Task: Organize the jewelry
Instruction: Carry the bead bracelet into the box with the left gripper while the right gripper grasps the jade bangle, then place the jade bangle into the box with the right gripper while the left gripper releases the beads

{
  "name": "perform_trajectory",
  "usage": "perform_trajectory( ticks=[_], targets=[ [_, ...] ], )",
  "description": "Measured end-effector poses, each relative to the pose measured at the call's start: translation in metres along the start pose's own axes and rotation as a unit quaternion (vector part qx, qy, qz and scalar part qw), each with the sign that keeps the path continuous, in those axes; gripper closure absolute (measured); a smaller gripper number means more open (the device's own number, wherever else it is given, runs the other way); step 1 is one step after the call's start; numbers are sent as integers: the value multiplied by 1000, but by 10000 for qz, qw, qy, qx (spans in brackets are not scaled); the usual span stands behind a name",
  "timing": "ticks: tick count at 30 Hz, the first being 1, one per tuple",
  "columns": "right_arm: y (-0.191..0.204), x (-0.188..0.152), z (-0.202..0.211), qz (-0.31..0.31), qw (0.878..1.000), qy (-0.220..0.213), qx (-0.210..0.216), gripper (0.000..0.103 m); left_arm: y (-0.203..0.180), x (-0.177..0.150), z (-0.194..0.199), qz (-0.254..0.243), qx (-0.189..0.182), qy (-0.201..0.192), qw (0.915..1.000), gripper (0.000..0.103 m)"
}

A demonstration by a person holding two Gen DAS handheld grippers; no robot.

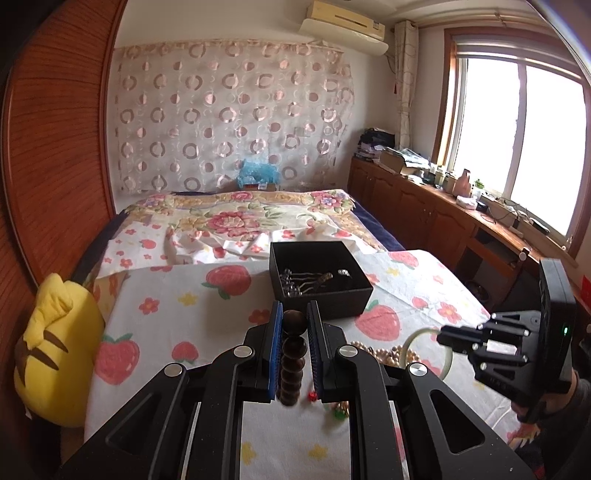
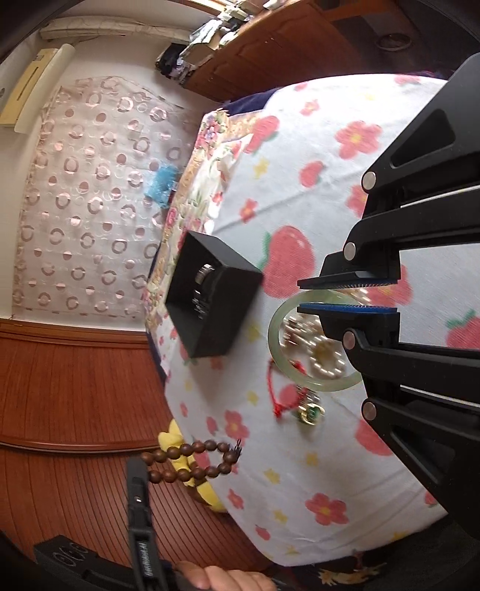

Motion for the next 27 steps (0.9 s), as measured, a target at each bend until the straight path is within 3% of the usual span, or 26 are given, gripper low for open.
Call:
perform_trajectory(
  ticks=[19,27],
  targets=[
    [-55,63,-51,-122,9992,-369,-136,95,-12,64,-98,-257,-180,21,9995,91],
    [-75,81,-81,-133,9990,-434,-57,94,-4,64,-154,-255,-71,275,9993,91]
  ],
)
Point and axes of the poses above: each gripper's, at about its wrist camera, not at the fingertips, and z roughly against the way its jaws point, y to its left, x to its top, the point moved 3 cm from there along -z, roughly the way its jaws point, and after that the axes turned 10 degrees about -y, right-handed, at the moved point
